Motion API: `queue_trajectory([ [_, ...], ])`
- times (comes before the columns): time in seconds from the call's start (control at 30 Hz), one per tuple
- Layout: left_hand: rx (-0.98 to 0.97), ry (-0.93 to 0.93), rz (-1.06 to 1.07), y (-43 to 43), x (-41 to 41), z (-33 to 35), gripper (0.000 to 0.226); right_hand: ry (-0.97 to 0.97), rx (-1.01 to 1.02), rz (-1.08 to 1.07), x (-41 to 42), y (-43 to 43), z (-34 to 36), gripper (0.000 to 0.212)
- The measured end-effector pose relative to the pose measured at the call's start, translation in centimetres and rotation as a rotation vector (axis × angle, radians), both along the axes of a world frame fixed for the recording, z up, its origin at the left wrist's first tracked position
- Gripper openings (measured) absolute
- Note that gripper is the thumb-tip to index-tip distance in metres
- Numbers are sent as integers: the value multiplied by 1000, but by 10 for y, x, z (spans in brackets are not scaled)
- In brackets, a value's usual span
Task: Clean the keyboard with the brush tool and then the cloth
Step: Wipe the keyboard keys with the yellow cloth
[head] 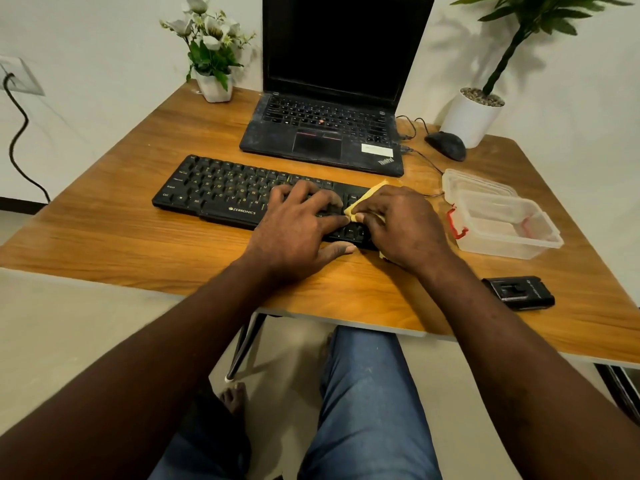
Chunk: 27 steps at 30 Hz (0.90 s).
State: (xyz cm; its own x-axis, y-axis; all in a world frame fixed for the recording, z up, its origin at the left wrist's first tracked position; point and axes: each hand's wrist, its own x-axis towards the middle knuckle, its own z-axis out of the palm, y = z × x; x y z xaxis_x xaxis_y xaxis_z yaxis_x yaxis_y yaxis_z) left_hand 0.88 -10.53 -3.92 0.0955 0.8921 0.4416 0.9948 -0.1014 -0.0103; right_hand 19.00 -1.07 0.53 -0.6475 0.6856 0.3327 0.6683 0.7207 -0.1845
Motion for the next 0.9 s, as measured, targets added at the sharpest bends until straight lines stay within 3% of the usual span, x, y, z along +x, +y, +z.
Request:
queue_trajectory([
  [0.17,47,-29,-48,-1,-1,-1,46,-21,-18,-62,-9,3,11,18],
  [0.43,52,-55,-49,-1,-3,-3,41,-132,-24,101,-13,3,14,22],
  [0.6,50,-68,-40,-3,-4,-2,42,-114,-163,-18,9,16,25,19],
  [0.9,61,-74,-38,0,-3,-3,42,-120,-144,-113,12,-15,17,24],
])
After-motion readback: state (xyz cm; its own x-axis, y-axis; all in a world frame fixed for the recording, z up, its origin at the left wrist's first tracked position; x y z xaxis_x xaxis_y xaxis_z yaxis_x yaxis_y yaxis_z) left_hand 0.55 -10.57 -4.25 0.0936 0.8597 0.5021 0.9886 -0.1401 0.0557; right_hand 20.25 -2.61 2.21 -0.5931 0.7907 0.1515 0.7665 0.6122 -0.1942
